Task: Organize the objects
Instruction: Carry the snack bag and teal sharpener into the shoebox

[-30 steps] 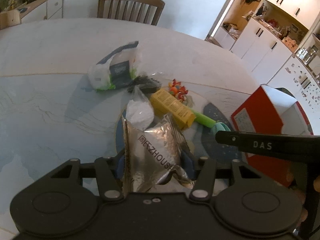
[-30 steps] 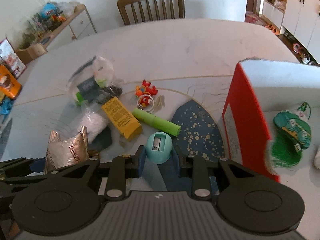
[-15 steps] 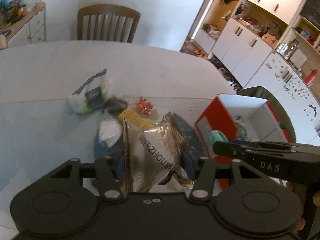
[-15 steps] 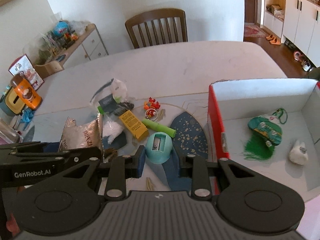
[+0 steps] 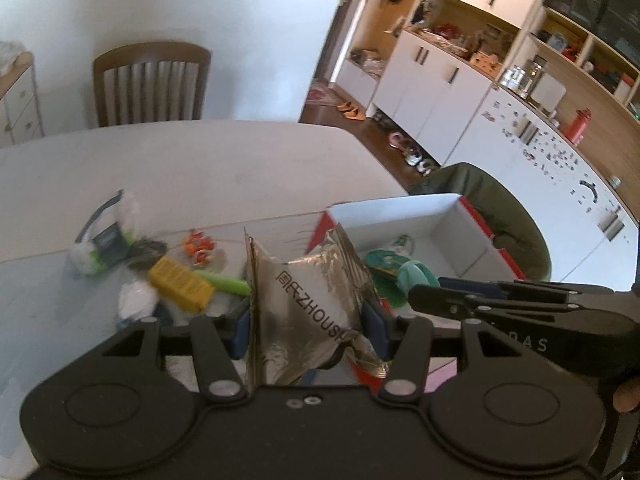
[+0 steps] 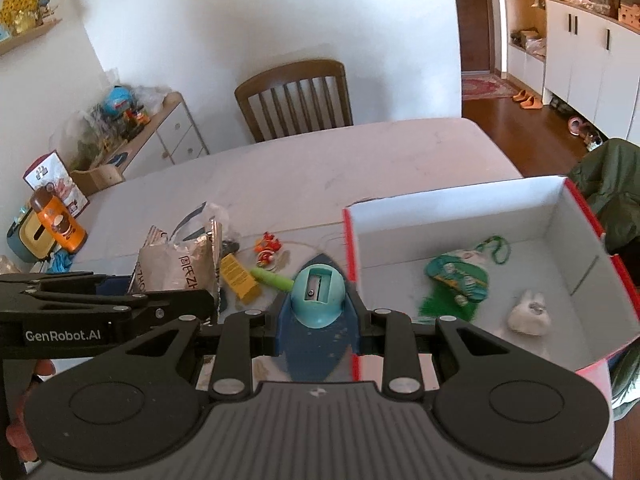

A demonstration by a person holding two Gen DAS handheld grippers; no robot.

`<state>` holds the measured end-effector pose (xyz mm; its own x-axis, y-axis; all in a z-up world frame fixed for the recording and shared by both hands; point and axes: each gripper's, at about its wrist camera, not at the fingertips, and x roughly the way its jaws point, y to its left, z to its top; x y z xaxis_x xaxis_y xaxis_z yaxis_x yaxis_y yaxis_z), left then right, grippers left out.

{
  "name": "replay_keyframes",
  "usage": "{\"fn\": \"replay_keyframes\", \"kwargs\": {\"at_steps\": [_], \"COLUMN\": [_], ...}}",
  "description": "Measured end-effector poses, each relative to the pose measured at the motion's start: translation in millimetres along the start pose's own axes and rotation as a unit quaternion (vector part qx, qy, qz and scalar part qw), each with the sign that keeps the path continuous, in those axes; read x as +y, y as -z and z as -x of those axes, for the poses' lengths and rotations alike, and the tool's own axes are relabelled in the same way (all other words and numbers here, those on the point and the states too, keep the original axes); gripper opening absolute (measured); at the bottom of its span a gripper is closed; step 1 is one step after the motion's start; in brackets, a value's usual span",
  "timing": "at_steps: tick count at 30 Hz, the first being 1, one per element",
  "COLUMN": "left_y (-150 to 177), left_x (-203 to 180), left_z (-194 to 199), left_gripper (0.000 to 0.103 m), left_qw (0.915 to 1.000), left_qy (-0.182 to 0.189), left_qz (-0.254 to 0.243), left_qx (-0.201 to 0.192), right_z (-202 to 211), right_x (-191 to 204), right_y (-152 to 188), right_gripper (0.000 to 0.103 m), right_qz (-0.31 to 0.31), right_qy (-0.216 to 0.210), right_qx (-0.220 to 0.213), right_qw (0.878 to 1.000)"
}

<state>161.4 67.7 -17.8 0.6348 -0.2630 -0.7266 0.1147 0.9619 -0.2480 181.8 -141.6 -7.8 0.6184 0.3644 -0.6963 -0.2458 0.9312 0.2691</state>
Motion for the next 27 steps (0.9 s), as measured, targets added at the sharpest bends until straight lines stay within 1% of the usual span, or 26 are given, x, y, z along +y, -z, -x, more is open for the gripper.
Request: {"fn": "replay_keyframes", "kwargs": {"at_steps": [8, 16, 23, 27], "left_y": [-5.6, -11.6, -12.1, -11.1], "left_x": [-40.2, -78.4, -111.8, -124.8], "left_z": [-21.3, -48.7, -84.7, -106.8], "left_gripper": [0.054, 0.054, 0.054, 0.054], "left_qw": [0.9998, 0.9993, 0.9983, 0.9974], "left_qy": [0.001, 0.006, 0.004, -0.001], "left_qz": [-0.018, -0.033, -0.042, -0.046], "left_qx": [0.009, 0.019, 0.041, 0.056], "right_z": [14.5, 18.3, 10.9, -1.5], "right_x": [-43.6, -94.6, -139.7, -163.3], "right_y": [0.6, 0.3, -1.0, -1.7], "right_gripper": [0.028, 0.028, 0.028, 0.028], "right_qz": [-0.006, -0.015, -0.017, -0.026], "right_qy": [0.008, 0.018, 0.033, 0.035], "right_qx": [-0.008, -0.003, 0.006, 0.022], "right_qw": [1.0, 1.0, 0.999, 0.999]}}
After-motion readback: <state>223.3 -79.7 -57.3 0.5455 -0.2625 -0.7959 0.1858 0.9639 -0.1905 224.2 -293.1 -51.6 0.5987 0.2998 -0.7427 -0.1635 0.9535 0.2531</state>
